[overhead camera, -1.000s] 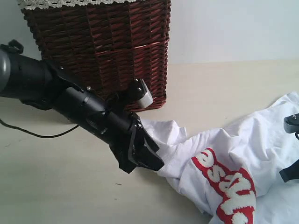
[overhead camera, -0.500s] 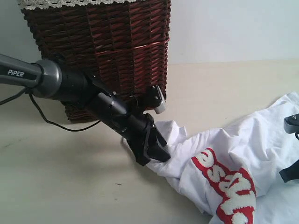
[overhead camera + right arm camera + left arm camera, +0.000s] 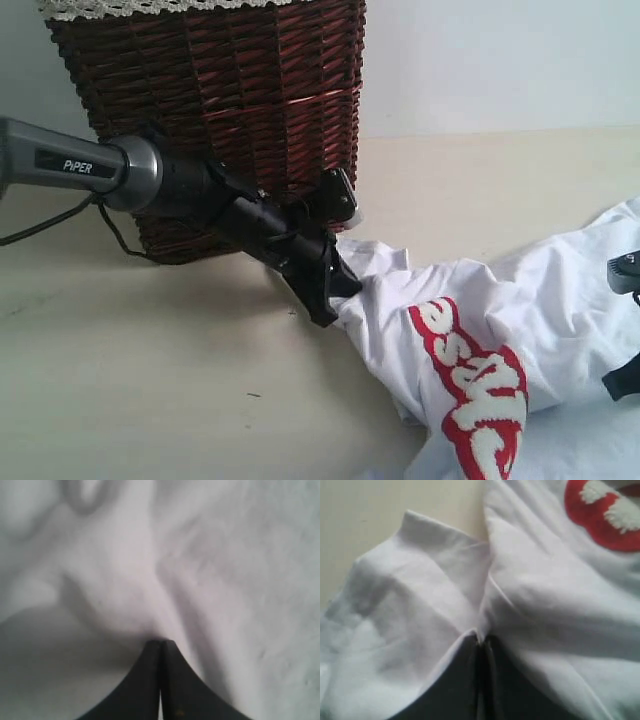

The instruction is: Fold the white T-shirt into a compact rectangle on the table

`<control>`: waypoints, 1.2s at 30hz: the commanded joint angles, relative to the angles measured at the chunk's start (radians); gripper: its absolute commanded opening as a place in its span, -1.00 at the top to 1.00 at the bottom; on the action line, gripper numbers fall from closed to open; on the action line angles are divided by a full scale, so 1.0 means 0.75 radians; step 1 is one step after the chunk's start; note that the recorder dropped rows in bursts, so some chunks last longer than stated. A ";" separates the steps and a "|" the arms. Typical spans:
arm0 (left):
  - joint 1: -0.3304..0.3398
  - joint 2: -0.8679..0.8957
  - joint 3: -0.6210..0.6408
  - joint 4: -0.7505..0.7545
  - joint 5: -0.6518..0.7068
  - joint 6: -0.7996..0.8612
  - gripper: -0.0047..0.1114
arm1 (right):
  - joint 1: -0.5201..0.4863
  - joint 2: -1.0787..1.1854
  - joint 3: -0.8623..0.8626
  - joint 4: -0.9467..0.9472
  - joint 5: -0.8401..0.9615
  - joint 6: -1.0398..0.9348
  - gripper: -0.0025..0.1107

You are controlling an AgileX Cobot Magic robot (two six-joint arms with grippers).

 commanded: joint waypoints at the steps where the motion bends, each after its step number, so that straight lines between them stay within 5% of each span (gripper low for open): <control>1: 0.007 0.030 -0.022 0.046 -0.127 0.028 0.92 | -0.002 -0.001 -0.011 -0.135 0.032 0.121 0.96; 9: 0.069 0.033 -0.020 0.051 -0.127 -0.026 0.92 | -0.012 -0.001 -0.011 -0.844 0.273 0.975 0.96; 12: 0.103 0.007 -0.020 0.016 -0.056 -0.130 0.92 | -0.009 -0.032 -0.011 -0.931 0.227 1.100 0.96; 20: 0.131 -0.179 -0.020 -0.146 0.150 -0.149 0.92 | -0.009 -0.233 -0.011 -0.587 0.043 0.764 0.96; 26: 0.131 -0.245 -0.020 -0.117 0.796 -0.270 0.92 | -0.009 -0.229 0.004 -0.052 0.100 0.007 0.96; 30: 0.103 -0.248 0.016 0.052 0.833 -0.353 0.92 | -0.009 -0.176 0.004 0.191 0.124 -0.276 0.96; 36: 0.091 -0.248 0.179 0.118 0.833 -0.412 0.92 | -0.009 -0.146 0.004 0.221 0.107 -0.295 0.96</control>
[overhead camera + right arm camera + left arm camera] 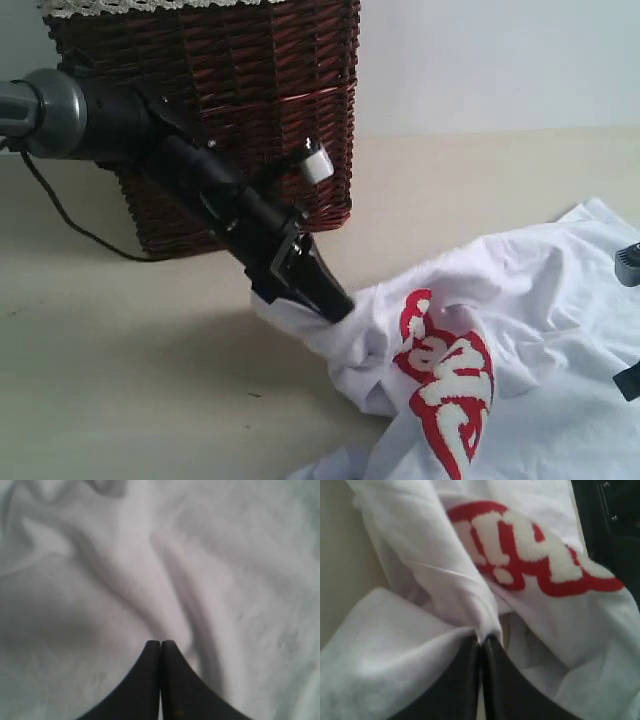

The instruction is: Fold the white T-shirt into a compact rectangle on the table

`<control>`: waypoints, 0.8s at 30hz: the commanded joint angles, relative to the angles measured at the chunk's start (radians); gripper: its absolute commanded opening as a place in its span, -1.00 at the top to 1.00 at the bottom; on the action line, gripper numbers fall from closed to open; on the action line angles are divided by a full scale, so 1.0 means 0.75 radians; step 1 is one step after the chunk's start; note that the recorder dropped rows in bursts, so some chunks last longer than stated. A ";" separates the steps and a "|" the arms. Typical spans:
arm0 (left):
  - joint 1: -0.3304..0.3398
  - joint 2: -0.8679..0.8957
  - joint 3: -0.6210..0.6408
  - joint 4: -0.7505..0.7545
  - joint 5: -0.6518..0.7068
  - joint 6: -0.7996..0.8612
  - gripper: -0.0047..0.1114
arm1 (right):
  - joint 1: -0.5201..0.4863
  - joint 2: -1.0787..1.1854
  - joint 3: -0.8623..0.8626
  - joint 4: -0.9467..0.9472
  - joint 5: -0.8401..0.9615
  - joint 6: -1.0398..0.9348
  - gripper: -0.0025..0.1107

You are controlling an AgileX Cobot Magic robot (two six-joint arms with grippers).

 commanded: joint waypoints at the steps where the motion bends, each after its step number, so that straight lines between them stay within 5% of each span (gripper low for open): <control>1: -0.009 -0.012 0.128 0.004 0.027 -0.043 0.92 | -0.004 0.007 0.001 0.033 -0.016 -0.049 0.96; 7: -0.009 -0.036 0.158 -0.094 0.027 0.044 0.92 | -0.004 0.007 0.001 0.041 -0.016 -0.055 0.96; 20: -0.009 -0.056 0.003 -0.370 -0.742 0.383 0.89 | -0.004 0.007 0.001 0.127 0.027 -0.058 0.96; 22: -0.009 -0.056 -0.004 -0.376 -0.808 0.389 0.63 | -0.004 0.007 0.001 0.133 0.030 -0.058 0.96; 24: -0.009 -0.056 -0.004 -0.376 -0.804 0.386 0.10 | -0.004 0.007 0.001 0.133 0.030 -0.058 0.96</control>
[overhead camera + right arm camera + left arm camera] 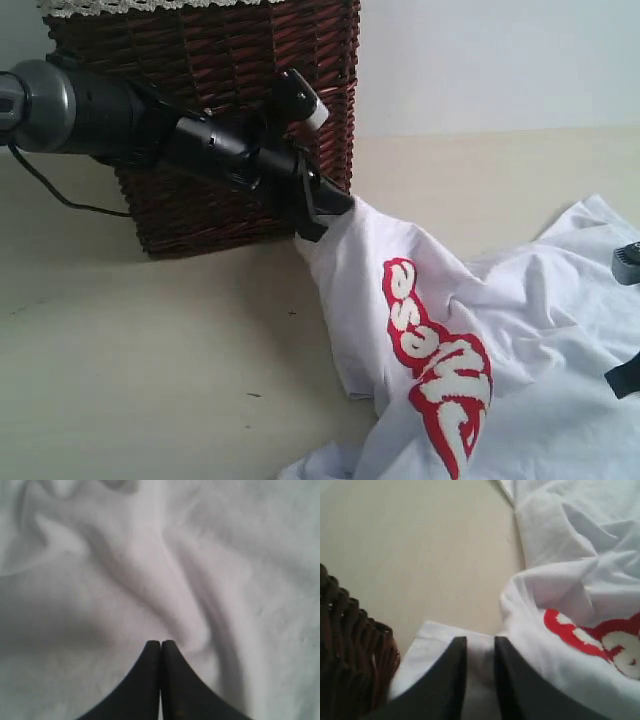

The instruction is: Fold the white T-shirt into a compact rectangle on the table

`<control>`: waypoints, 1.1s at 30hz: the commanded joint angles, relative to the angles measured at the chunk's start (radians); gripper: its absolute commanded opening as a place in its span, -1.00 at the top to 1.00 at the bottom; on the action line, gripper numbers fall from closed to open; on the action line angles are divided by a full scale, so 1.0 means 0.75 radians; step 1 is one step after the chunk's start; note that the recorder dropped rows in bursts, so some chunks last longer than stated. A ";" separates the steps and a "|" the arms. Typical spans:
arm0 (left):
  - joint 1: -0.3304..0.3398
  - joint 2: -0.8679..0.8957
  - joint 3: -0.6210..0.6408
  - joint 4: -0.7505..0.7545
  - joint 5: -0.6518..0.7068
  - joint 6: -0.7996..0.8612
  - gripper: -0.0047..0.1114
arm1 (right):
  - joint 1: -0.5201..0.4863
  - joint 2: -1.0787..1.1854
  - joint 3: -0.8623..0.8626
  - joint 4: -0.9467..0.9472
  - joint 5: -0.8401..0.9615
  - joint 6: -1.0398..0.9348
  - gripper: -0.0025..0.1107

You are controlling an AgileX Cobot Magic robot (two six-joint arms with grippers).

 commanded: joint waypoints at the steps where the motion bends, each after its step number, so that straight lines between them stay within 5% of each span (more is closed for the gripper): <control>1: -0.003 -0.008 -0.012 -0.038 -0.002 -0.045 -0.34 | -0.004 0.001 0.001 0.008 0.006 -0.010 0.96; 2: -0.003 -0.008 -0.012 -0.024 0.039 -0.148 -0.56 | -0.004 0.001 0.001 0.008 0.006 -0.010 0.96; 4: -0.003 -0.008 -0.012 0.129 0.297 -0.377 -0.51 | -0.004 0.001 0.001 0.010 0.006 -0.010 0.96; 6: -0.003 -0.008 -0.001 0.237 0.654 -0.482 -0.19 | -0.004 0.001 0.001 0.010 0.001 -0.010 0.96; 8: -0.003 -0.008 0.049 0.300 0.801 -0.428 0.16 | -0.004 0.001 0.001 0.010 -0.005 -0.010 0.96; 13: -0.039 -0.006 0.179 0.465 0.801 -0.173 0.16 | -0.004 0.001 0.001 0.019 -0.014 -0.010 0.96; 20: -0.126 0.002 0.247 0.520 0.475 0.309 -0.05 | -0.004 0.001 0.001 0.022 -0.017 -0.010 0.96; 33: -0.243 0.084 0.247 0.490 0.251 0.428 0.03 | -0.004 0.001 0.001 0.061 -0.012 -0.010 0.96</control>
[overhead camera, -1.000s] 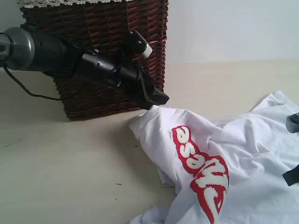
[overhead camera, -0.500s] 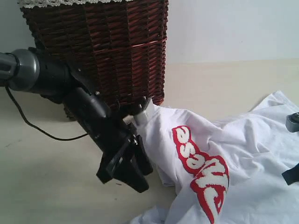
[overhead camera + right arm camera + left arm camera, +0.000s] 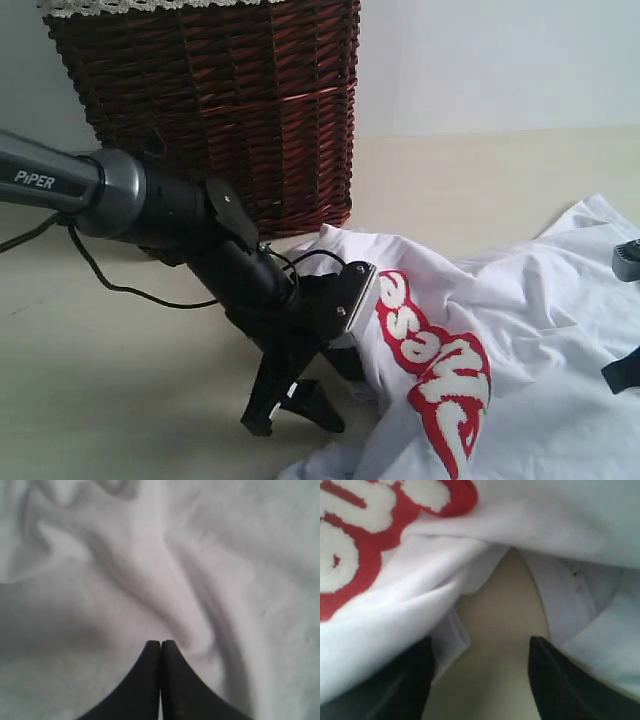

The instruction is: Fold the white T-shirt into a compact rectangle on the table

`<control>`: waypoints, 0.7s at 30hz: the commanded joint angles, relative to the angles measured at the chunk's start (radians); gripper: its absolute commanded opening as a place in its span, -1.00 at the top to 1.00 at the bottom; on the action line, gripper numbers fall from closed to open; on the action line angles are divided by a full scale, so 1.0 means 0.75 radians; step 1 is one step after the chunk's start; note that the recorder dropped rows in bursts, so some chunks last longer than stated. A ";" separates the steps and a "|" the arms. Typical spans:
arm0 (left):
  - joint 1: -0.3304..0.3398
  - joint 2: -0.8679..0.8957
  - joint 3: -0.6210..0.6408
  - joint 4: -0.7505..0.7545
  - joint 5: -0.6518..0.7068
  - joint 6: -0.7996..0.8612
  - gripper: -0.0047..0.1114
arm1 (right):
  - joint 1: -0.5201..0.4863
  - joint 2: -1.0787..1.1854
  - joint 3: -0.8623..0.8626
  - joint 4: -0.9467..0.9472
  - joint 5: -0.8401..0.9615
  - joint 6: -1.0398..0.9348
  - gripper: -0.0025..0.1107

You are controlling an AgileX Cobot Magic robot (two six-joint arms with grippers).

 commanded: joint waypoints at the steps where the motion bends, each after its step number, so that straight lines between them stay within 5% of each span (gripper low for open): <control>1: -0.014 0.016 0.005 -0.025 -0.023 0.021 0.11 | -0.004 -0.001 0.001 0.019 -0.009 -0.010 0.96; 8: -0.014 0.016 0.005 -0.051 -0.026 0.018 0.93 | -0.004 -0.041 -0.001 0.021 -0.009 -0.010 0.96; 14: 0.004 0.013 0.005 -0.051 0.003 -0.054 0.92 | -0.004 -0.047 -0.001 0.039 -0.009 -0.010 0.96; 21: 0.179 -0.069 0.005 -0.054 0.256 -0.125 0.92 | -0.004 -0.047 -0.001 0.036 -0.018 -0.010 0.96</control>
